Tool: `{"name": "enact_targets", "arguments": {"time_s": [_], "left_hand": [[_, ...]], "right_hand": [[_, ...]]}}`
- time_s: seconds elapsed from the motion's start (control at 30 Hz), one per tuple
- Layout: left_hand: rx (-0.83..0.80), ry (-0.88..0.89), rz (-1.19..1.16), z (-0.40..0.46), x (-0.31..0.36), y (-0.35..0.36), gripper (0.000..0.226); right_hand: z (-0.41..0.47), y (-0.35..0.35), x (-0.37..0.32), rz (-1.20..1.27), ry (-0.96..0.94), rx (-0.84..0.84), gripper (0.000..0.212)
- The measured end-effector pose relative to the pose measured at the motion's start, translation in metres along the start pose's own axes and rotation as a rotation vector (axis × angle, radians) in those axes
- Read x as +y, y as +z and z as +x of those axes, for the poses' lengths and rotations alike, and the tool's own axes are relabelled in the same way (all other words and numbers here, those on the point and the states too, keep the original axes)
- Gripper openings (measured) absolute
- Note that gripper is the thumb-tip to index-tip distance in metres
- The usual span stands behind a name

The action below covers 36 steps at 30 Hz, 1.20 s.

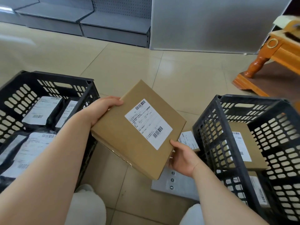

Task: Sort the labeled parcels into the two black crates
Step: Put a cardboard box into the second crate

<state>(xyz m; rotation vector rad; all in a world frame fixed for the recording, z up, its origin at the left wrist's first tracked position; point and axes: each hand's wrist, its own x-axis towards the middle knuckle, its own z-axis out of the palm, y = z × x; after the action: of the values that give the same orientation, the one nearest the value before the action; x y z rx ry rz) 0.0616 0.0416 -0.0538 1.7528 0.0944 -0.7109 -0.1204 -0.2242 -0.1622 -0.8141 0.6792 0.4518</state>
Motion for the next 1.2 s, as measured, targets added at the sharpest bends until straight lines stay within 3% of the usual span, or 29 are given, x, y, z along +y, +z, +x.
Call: {"name": "enact_targets", "arguments": {"time_s": [0.07,0.17,0.4,0.6,0.73,0.83,0.9,0.97,1.03,1.2], "left_hand": [[0.007,0.011,0.072,0.0,0.014,0.002,0.049],[0.08,0.068,0.266,0.001,0.034,0.011,0.022],[0.276,0.289,0.796,0.011,0.075,0.068,0.043],[0.282,0.509,0.805,0.009,0.085,0.128,0.048],[0.46,0.692,0.876,0.0,0.075,0.175,0.05],[0.485,0.783,0.891,-0.007,0.062,0.206,0.058],[0.46,0.816,0.894,-0.011,0.055,0.224,0.061],[0.394,0.811,0.886,-0.017,0.047,0.246,0.062],[0.259,0.759,0.852,-0.024,0.037,0.272,0.065],[-0.133,0.534,0.823,-0.043,-0.004,0.339,0.077]], "right_hand": [[-0.007,-0.001,-0.017,-0.041,-0.019,-0.036,0.048],[-0.02,0.001,-0.045,-0.139,-0.048,-0.032,0.045],[-0.06,-0.009,-0.116,-0.383,-0.13,0.048,0.049],[-0.117,-0.041,-0.161,-0.451,-0.279,0.165,0.038],[-0.144,-0.068,-0.152,-0.336,-0.374,0.257,0.034],[-0.153,-0.093,-0.131,-0.198,-0.406,0.336,0.039],[-0.158,-0.104,-0.122,-0.091,-0.415,0.385,0.039],[-0.164,-0.117,-0.118,0.048,-0.447,0.435,0.056],[-0.17,-0.132,-0.116,0.197,-0.507,0.475,0.064],[-0.166,-0.152,-0.098,0.415,-0.551,0.574,0.059]]}}
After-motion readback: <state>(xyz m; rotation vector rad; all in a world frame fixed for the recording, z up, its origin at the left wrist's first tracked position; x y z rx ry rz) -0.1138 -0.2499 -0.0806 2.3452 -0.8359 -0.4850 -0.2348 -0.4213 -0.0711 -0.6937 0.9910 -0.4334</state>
